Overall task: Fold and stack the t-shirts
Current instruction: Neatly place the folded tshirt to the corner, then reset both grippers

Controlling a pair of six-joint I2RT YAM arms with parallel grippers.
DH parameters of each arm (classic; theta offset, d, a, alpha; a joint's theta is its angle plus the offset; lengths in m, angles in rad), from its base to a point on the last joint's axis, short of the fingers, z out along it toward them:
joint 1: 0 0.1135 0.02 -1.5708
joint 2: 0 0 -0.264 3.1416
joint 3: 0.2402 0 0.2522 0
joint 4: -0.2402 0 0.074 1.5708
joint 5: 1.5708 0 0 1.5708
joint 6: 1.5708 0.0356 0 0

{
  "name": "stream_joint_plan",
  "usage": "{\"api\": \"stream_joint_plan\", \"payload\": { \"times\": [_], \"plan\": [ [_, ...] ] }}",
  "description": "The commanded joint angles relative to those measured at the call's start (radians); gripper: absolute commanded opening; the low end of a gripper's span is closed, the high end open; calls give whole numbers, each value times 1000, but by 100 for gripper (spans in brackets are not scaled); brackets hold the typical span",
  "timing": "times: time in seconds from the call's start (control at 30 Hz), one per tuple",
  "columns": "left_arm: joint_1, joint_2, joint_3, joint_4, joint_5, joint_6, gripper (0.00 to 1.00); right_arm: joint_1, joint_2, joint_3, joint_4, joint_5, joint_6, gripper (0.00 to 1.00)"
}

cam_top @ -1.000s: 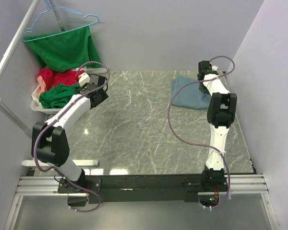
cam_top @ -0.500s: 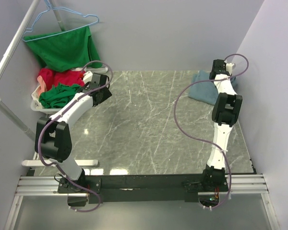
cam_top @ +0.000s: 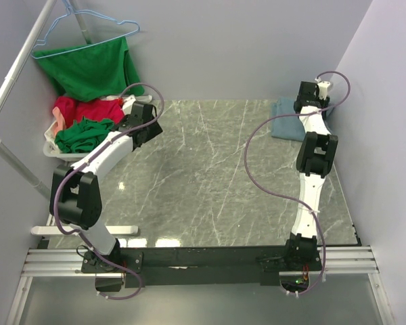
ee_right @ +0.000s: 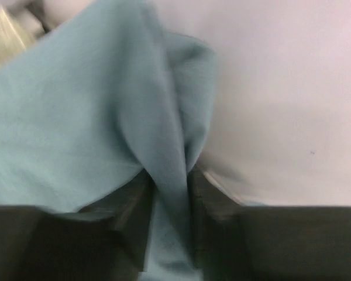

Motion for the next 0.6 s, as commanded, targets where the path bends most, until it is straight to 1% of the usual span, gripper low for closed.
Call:
{"api": "stream_joint_plan", "payload": {
  "times": [0.0,0.03,0.1,0.13,0.27,0.43,0.57],
  "plan": [
    [-21,3,21,69,18,34,66,8,-50,12,197,73,-21,48],
    [-24,11,30,63,14,36,66,10,-63,12,212,76,-16,64],
    [-32,23,42,48,5,37,66,13,-82,-2,224,89,-13,77],
    [-38,25,44,46,4,37,65,13,-103,-6,227,94,-3,82],
    [-47,5,30,57,-7,39,66,14,-169,-32,194,63,54,86],
    [-52,-27,21,39,-19,34,66,30,-281,-111,91,-90,151,86],
    [-54,-55,11,17,-53,33,66,71,-352,-186,22,-223,221,86]
  ]
}}
